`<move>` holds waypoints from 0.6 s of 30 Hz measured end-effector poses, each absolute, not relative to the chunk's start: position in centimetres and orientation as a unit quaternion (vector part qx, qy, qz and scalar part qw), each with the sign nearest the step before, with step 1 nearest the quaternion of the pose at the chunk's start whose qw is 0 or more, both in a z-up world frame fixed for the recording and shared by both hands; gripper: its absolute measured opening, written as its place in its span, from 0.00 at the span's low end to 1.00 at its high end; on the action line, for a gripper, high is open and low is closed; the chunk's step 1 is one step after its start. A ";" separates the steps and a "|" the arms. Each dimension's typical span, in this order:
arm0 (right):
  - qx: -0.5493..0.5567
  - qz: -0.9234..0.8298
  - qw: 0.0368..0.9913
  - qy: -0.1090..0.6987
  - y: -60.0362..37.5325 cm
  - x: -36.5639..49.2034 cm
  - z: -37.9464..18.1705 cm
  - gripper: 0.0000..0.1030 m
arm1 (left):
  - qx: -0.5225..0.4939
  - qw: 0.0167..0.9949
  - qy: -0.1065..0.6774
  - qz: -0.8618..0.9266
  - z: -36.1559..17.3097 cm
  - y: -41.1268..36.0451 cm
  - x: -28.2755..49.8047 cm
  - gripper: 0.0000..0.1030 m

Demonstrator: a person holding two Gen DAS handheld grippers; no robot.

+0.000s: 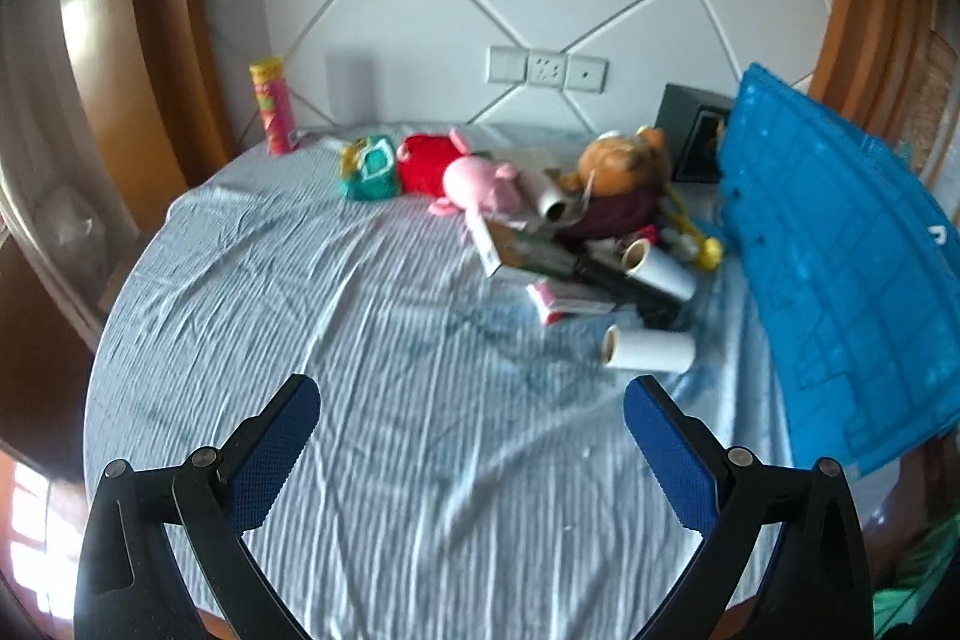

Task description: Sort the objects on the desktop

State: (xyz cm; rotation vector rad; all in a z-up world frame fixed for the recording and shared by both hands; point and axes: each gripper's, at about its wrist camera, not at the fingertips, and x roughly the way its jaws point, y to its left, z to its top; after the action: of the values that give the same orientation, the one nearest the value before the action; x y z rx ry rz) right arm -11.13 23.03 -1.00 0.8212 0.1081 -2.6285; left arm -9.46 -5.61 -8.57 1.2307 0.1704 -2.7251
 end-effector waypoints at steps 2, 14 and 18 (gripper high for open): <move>0.314 -0.926 0.205 0.051 21.1 -12.6 -2.5 1.00 | 0.416 0.081 0.063 -0.903 -9.4 -6.5 -9.9 0.99; 0.470 -0.853 0.216 0.070 18.3 -23.7 -18.8 1.00 | 0.483 0.123 0.068 -0.864 -17.2 -7.5 -17.0 0.99; 0.508 -0.839 0.185 0.059 19.2 -25.7 -22.9 1.00 | 0.512 0.105 0.059 -0.851 -20.8 -6.6 -19.5 0.99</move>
State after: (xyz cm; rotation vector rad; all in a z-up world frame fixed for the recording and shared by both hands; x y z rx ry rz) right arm -25.68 19.23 -22.89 1.4311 0.1671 -2.3660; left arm -19.49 -6.60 -20.78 1.5076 0.1728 -2.5074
